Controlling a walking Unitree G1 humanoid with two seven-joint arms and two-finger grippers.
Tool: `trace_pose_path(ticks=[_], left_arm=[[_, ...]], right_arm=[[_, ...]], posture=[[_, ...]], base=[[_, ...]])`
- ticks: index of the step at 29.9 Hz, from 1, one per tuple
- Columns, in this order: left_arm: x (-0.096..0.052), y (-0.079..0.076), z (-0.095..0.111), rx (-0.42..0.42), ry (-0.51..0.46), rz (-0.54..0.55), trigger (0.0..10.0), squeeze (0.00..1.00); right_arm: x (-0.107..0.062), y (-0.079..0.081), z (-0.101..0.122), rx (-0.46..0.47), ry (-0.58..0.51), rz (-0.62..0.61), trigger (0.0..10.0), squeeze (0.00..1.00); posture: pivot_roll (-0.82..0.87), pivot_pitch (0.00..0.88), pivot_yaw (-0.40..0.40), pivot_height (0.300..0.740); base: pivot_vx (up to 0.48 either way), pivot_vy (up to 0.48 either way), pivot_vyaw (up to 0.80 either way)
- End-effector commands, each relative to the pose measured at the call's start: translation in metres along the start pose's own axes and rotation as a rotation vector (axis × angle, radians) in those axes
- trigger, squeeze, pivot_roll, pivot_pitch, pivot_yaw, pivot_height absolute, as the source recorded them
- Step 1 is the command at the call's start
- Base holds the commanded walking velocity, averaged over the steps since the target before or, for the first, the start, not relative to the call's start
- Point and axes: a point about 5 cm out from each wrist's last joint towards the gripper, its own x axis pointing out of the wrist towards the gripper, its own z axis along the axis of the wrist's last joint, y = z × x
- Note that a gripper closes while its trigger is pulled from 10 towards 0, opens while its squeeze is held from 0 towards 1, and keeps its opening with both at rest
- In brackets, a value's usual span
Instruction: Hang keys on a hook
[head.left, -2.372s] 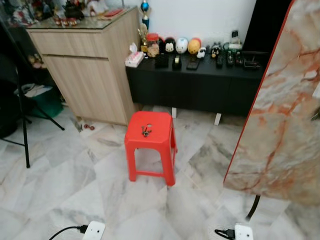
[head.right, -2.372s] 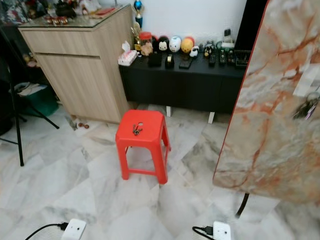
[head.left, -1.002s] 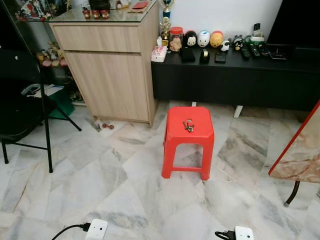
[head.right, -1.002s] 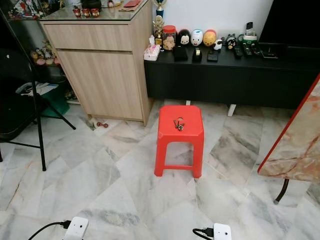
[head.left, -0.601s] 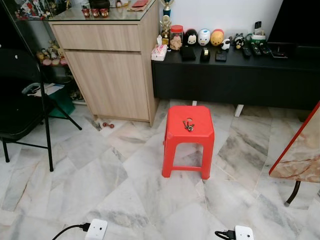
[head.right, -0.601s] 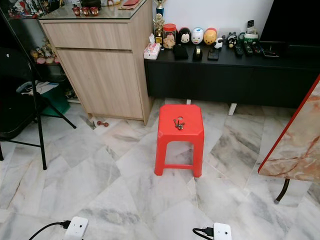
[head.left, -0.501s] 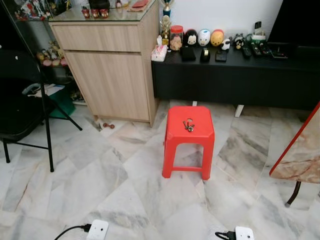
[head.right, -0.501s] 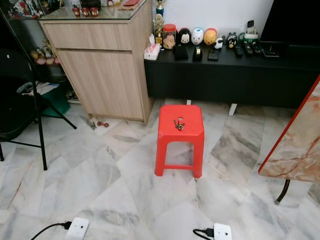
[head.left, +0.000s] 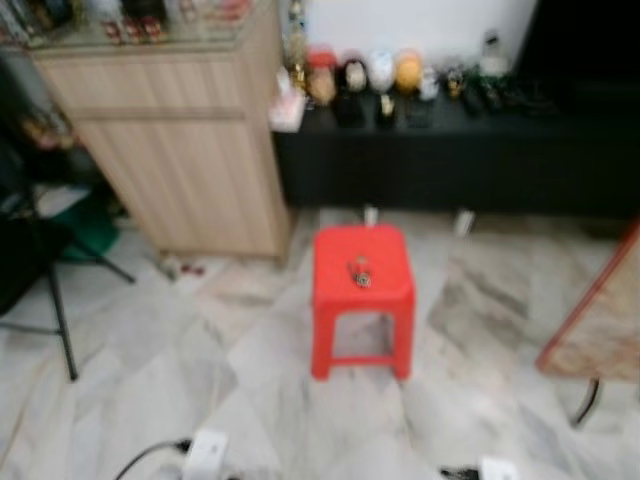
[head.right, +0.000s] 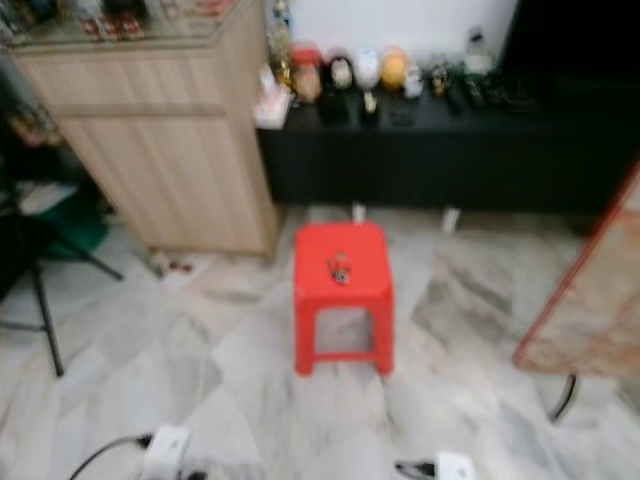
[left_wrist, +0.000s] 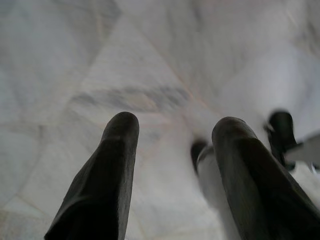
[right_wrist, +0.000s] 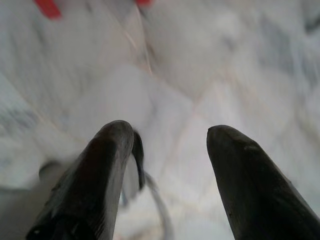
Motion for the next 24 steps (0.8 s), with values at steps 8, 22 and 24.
trace_pose_path(ticks=[8,22,24], left_arm=[[-0.0036,0.0128,-0.0101,-0.023,0.032,0.032,10.0,0.00],[-0.0031,0.0106,-0.0086,-0.012,0.023,0.030,10.0,0.00],[-0.0030,0.0100,-0.0082,-0.010,0.021,0.028,10.0,0.00]], right_arm=[[0.0007,0.0113,-0.0003,-0.031,0.000,0.042,10.0,0.00],[0.0004,0.0118,-0.0015,-0.002,-0.006,0.044,10.0,0.00],[0.0003,0.0119,-0.0018,0.002,-0.007,0.045,10.0,0.00]], posture=[[0.01,0.047,0.034,0.740],[0.00,0.029,0.038,0.740],[0.00,0.024,0.039,0.740]], base=[[0.480,0.000,0.00],[0.343,0.000,0.26],[0.000,0.000,0.00]])
